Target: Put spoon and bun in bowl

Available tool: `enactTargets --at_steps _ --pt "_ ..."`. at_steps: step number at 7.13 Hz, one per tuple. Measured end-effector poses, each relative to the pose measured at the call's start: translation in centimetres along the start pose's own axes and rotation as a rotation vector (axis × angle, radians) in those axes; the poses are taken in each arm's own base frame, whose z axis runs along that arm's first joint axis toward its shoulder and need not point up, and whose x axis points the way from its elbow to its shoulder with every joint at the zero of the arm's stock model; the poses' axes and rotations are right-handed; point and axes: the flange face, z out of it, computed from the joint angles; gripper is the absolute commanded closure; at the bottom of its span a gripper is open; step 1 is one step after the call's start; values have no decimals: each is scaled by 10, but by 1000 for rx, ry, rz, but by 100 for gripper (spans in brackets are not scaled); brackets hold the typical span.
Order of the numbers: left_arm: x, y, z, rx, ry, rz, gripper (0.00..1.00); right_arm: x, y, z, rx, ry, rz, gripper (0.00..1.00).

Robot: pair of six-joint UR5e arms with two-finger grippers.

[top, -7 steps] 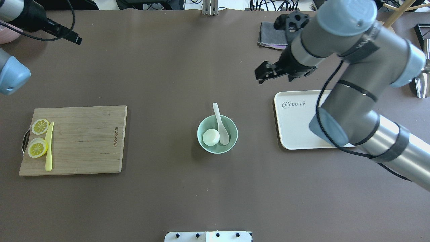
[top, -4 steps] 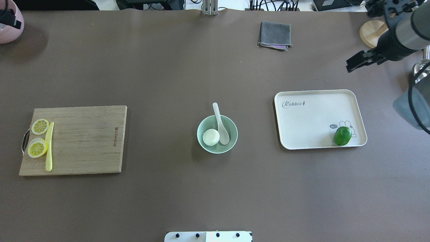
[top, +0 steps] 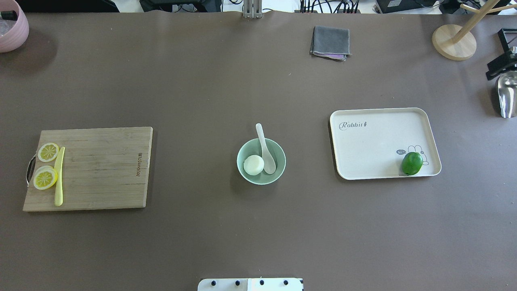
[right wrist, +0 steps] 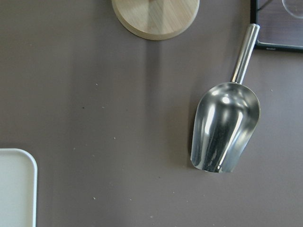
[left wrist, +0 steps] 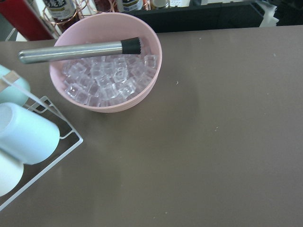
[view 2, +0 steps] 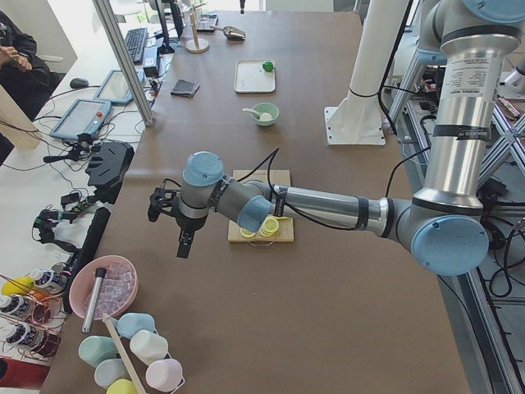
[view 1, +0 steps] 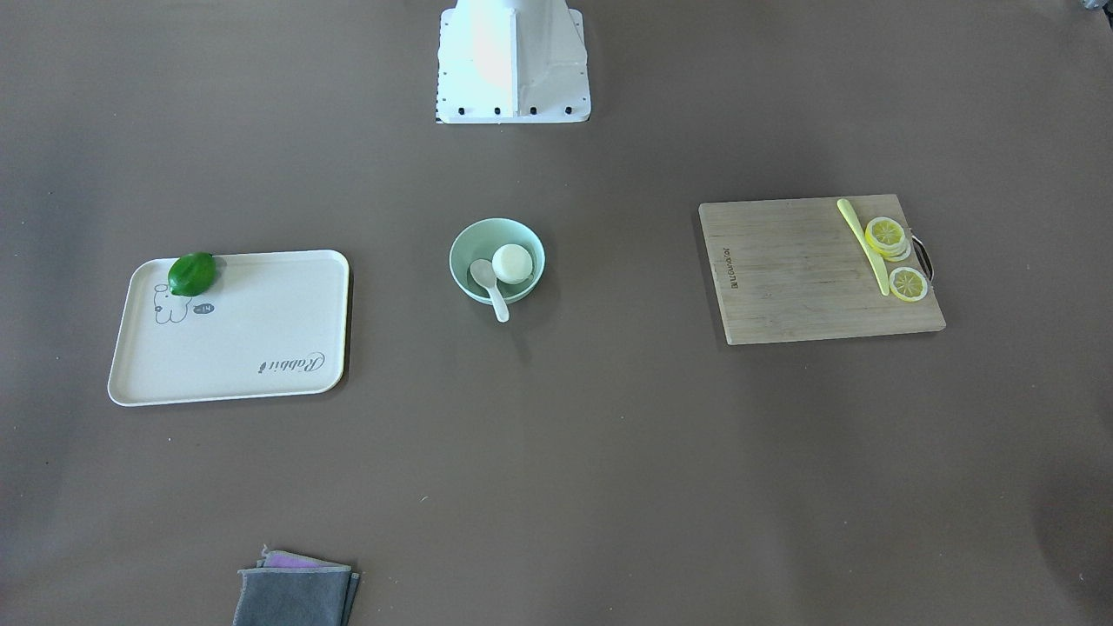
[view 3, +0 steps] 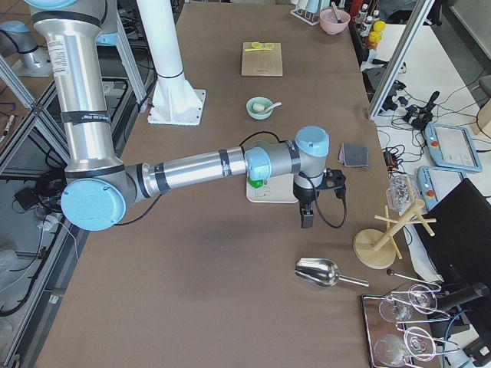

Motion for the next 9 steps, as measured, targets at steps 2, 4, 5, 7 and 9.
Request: enactTargets --at_steps 2,4,5,7,9 --pt "-34 34 1 -55 42 3 2 56 46 17 -47 -96 43 0" --pt "-42 43 -1 -103 40 -32 2 68 64 21 -58 -134 66 0" --pt "-37 40 -13 -127 29 -65 2 67 63 20 -55 -134 68 0" --pt "-31 39 -31 -152 15 -106 2 65 60 16 -51 -133 70 0" --pt "-32 40 -31 -159 9 -114 2 64 58 15 -52 -133 73 0"
